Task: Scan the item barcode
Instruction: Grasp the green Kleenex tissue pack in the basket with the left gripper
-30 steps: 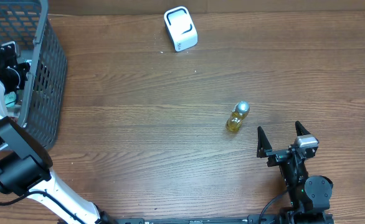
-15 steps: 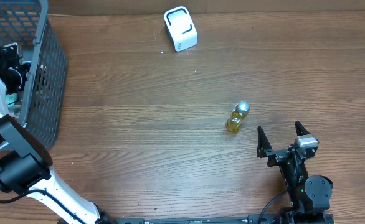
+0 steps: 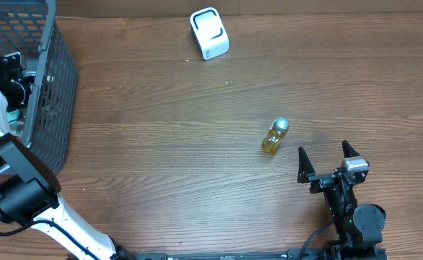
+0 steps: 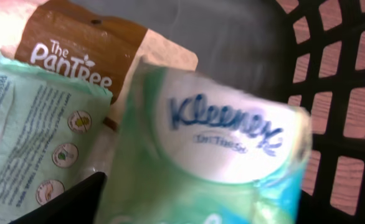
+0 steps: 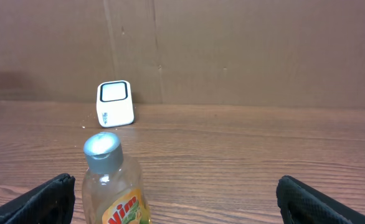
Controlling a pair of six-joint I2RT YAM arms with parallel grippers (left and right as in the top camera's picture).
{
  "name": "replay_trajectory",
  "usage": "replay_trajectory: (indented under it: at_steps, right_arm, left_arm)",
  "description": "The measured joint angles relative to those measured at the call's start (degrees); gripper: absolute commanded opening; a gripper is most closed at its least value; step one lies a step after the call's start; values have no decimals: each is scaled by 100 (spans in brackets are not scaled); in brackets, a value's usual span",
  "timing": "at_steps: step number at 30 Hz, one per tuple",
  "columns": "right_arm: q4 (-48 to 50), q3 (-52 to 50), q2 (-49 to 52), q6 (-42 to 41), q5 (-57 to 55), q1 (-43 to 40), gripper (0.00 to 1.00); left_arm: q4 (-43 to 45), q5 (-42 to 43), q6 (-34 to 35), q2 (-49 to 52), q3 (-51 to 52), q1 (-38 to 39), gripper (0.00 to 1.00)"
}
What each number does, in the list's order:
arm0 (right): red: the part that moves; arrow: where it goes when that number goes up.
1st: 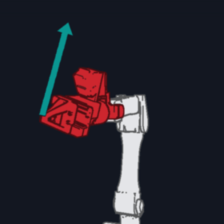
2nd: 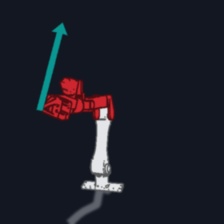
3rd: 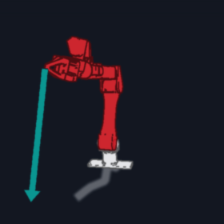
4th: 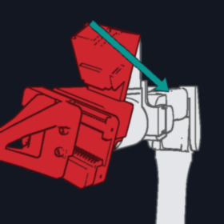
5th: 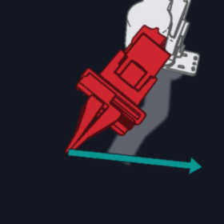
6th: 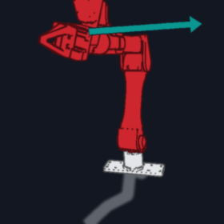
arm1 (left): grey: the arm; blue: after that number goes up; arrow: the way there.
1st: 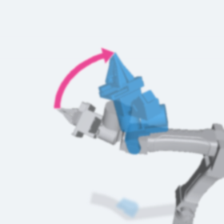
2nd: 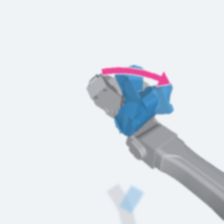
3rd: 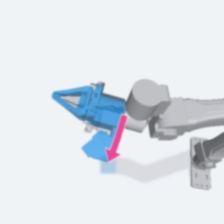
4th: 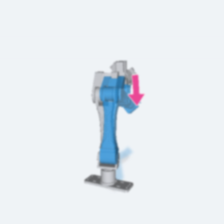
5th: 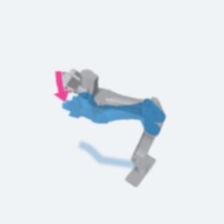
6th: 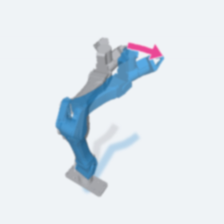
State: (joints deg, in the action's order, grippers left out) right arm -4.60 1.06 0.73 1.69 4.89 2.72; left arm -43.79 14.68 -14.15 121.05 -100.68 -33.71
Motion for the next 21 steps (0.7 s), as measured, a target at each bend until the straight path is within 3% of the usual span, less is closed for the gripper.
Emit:
replay_trajectory:
  at_steps: [6, 11, 16, 21]
  right_arm:
    - [0, 0, 0, 4, 0, 0, 100]
    - [2, 0, 0, 0, -2, 0, 100]
    - [0, 0, 0, -2, 0, 0, 100]
    - [0, 0, 0, -2, -2, 0, 100]
  left_arm:
    - [170, 4, 9, -2, 96, 15, 54]
    - [175, -22, -42, -2, 87, 26, 44]
    - [42, -50, -28, -9, 7, 26, 36]
    - [4, -114, 63, -238, -31, 26, 35]
